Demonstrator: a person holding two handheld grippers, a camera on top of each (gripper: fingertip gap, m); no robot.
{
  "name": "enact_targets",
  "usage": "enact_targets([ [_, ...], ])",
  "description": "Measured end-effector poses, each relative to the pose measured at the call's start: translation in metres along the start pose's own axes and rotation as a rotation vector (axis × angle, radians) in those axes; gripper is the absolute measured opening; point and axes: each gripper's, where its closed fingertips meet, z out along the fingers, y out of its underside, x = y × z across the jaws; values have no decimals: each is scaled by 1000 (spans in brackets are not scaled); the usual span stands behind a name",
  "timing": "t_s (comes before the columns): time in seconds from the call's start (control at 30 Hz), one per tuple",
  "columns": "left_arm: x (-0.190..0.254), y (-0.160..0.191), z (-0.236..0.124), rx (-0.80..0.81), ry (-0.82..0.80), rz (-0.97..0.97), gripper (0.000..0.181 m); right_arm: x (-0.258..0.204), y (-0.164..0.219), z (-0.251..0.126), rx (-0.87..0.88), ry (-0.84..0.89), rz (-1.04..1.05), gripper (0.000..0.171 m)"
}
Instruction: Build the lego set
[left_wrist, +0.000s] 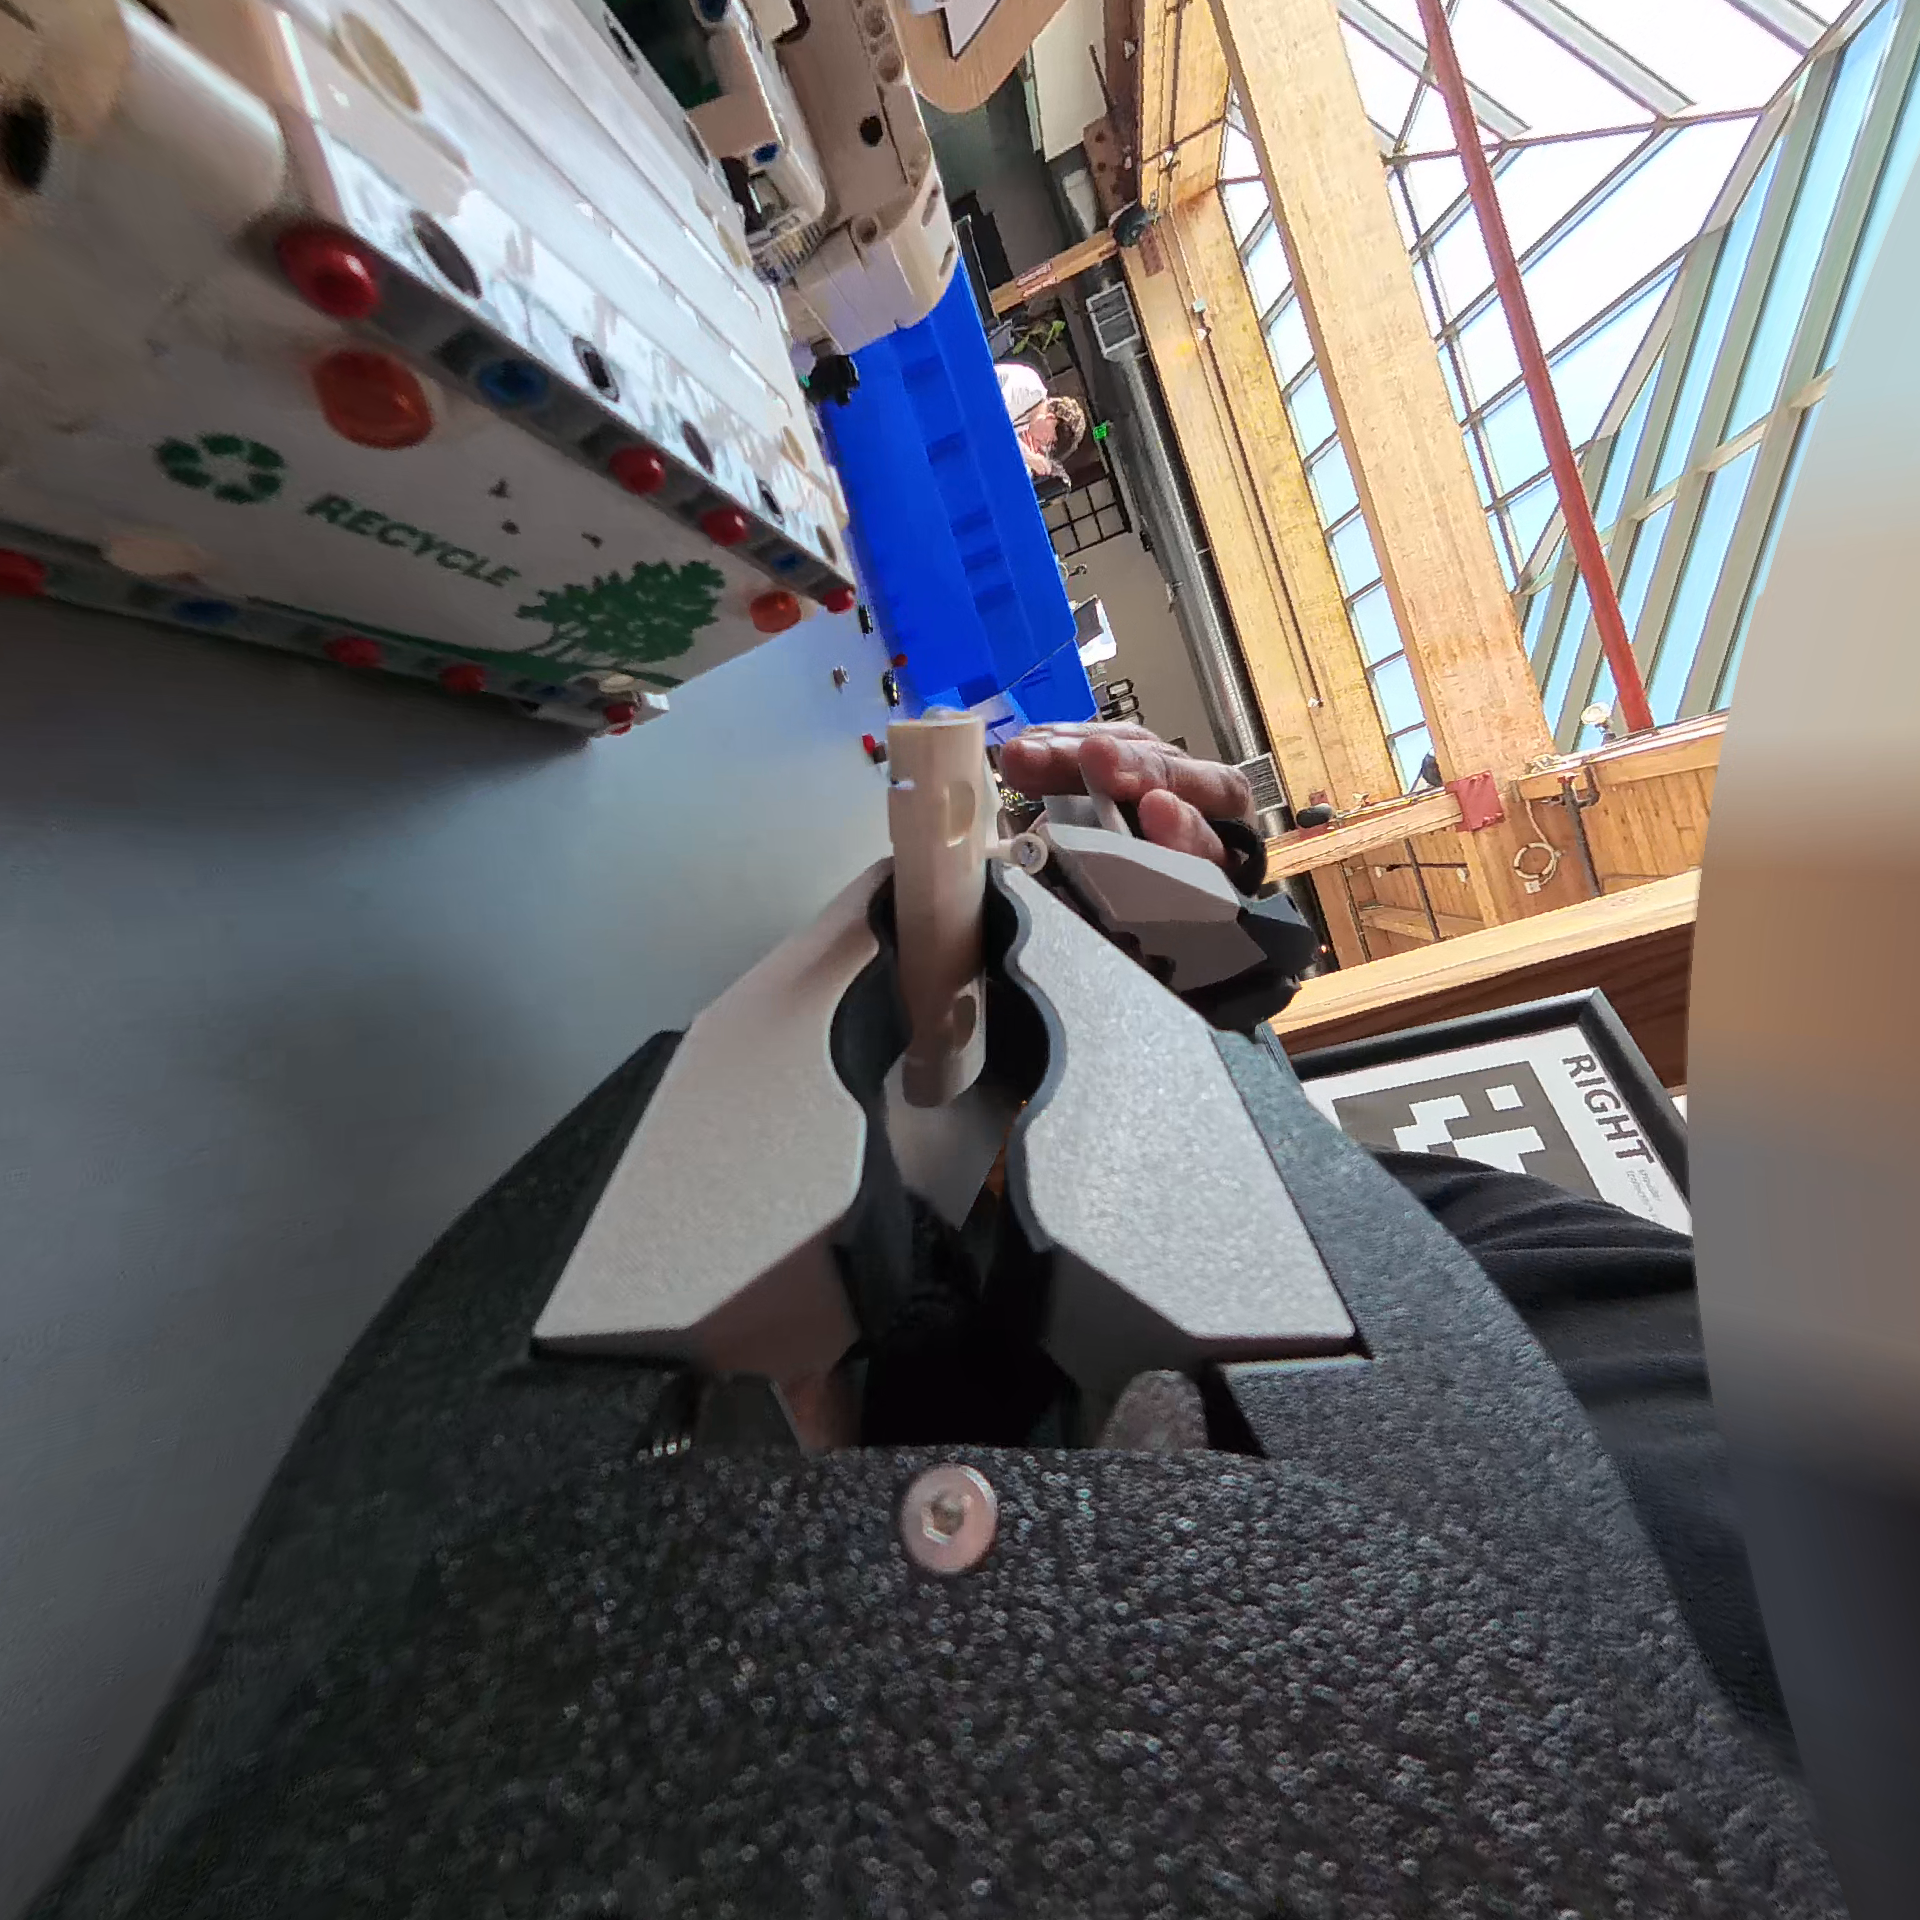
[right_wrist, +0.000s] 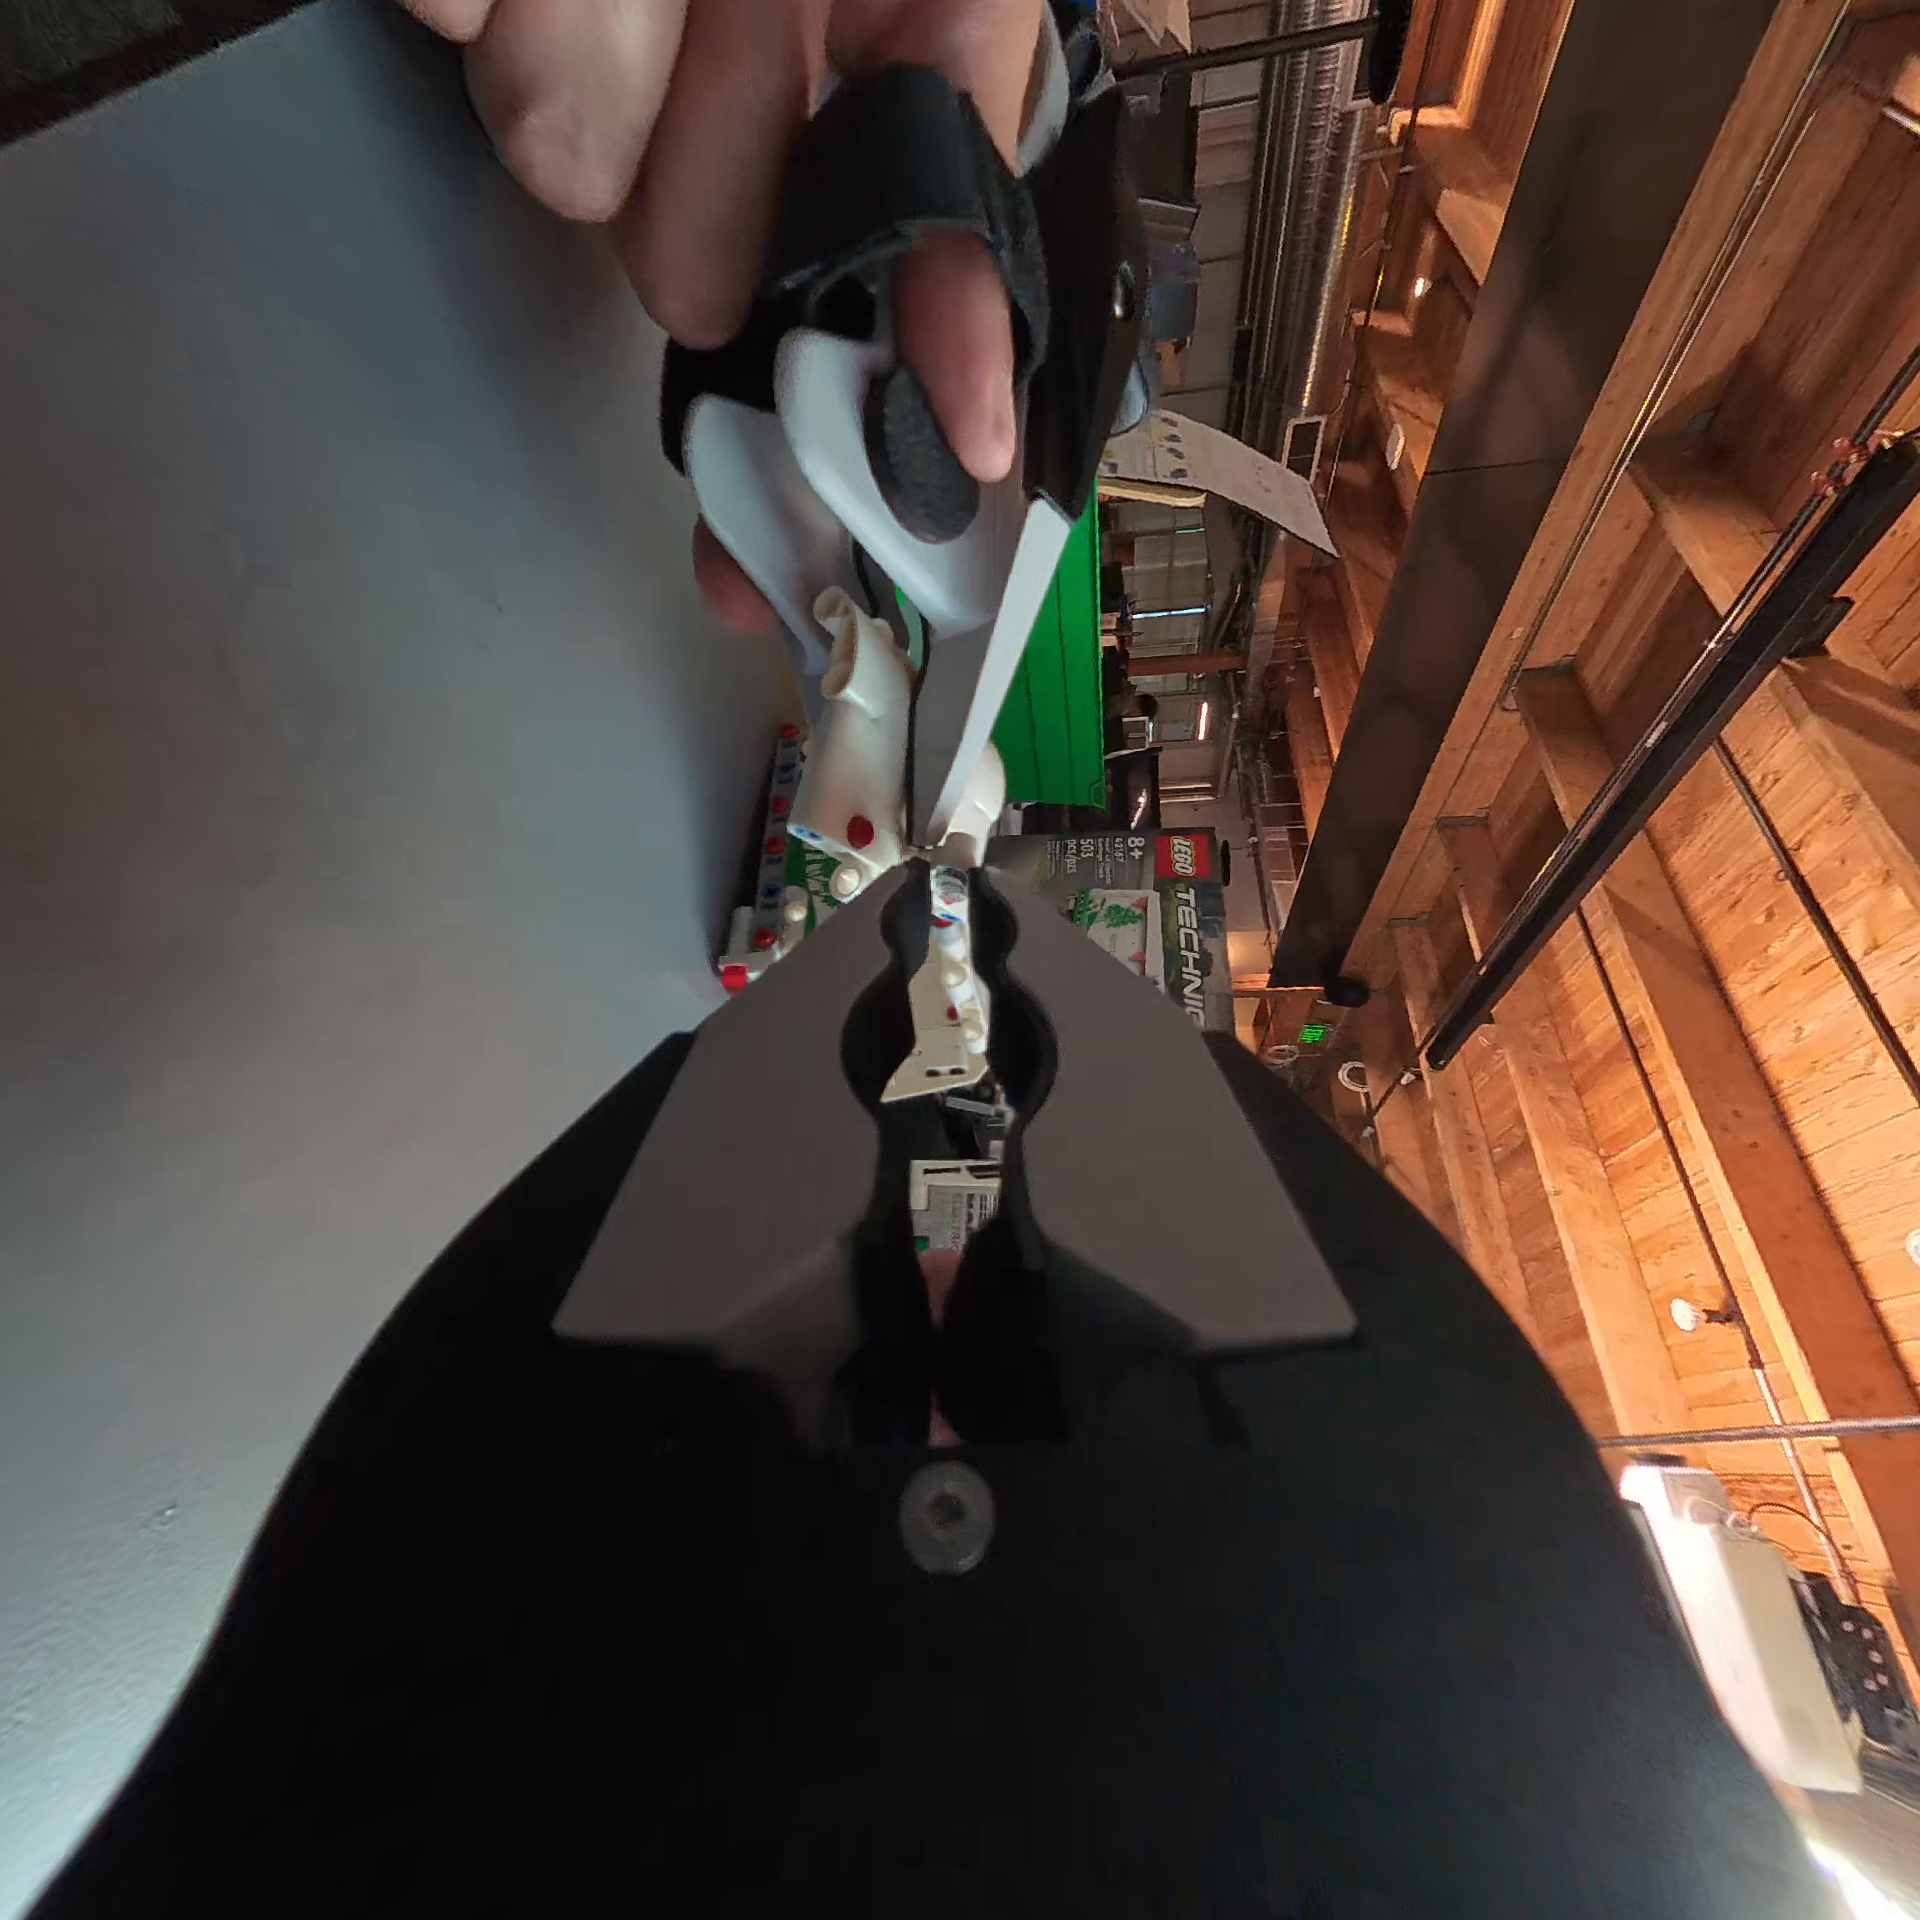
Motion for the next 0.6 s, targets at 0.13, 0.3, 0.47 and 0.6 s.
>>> enact_targets([
  [0.13, -2, 1, 0, 0, -23, 17, 8, -2, 0, 0, 0, -12, 49, 6],
  [0.3, -3, 1, -1, -2, -36, 41, 8, -4, -2, 0, 13, -27, 85, 5],
  [0.47, 0, 1, -2, -7, -4, 19, 8, -1, -2, 1, 24, -18, 134, 5],
  [0.6, 1, 0, -2, -1, 3, 18, 8, 0, -3, 2, 31, -38, 259, 5],
])
